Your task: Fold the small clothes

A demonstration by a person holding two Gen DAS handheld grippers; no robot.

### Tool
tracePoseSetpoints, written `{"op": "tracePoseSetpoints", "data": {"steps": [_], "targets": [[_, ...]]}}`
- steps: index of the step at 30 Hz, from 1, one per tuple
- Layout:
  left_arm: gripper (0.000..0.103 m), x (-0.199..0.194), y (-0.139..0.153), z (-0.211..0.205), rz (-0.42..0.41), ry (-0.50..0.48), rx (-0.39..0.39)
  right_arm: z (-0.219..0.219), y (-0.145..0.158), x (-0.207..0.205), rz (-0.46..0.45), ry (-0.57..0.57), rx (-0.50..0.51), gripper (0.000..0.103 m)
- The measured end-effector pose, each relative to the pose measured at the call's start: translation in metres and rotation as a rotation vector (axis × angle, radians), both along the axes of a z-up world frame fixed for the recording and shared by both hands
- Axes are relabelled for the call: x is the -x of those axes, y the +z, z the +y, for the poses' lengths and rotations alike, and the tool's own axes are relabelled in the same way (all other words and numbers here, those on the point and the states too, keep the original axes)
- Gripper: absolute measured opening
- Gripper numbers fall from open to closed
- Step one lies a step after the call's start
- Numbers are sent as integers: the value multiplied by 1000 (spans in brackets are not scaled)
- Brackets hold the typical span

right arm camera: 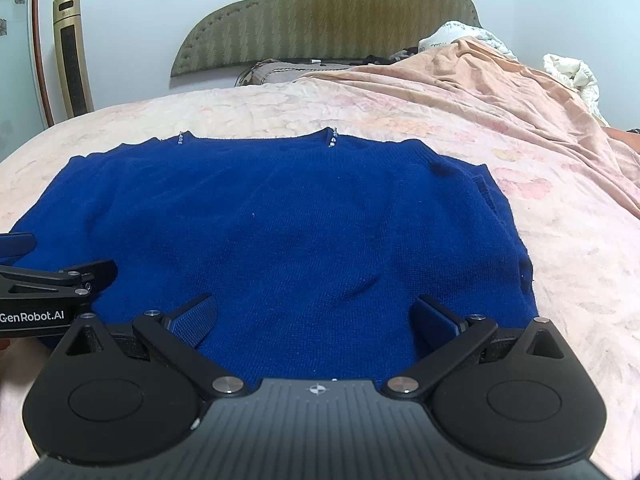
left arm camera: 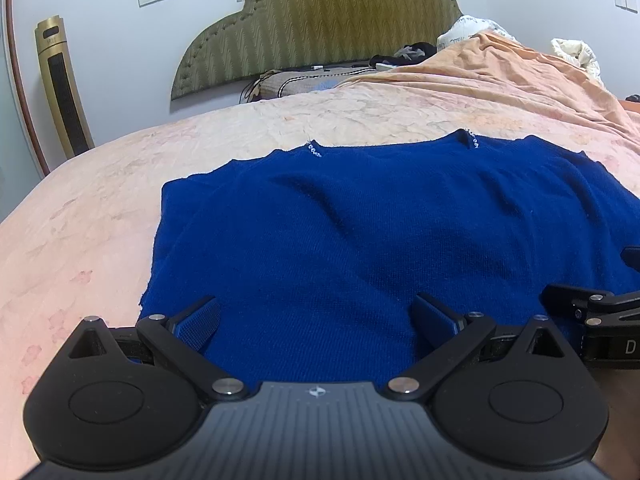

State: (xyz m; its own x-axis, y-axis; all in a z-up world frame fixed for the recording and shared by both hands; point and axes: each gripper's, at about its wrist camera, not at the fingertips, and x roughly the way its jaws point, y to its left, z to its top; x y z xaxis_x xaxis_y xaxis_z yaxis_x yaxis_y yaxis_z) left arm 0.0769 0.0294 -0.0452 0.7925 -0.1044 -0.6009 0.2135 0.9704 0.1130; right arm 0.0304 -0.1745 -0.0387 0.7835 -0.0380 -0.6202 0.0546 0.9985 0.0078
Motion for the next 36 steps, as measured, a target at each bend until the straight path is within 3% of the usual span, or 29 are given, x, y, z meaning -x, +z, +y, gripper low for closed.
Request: {"op": "tracePoseSetpoints", "data": {"steps": [20,25,30,36], "targets": [[103,2,2,2,5,0,10,0,1,2,0,0,11,103],[103,2,22,18,31,-13,45,0,6,6,-6,9,-5,103],[103,-18,51,40,13,12,5,7,25,20,-65,74,-85,103],[103,-65,56,78,116,51,65,58,41,31,-123,179,124,102]]}}
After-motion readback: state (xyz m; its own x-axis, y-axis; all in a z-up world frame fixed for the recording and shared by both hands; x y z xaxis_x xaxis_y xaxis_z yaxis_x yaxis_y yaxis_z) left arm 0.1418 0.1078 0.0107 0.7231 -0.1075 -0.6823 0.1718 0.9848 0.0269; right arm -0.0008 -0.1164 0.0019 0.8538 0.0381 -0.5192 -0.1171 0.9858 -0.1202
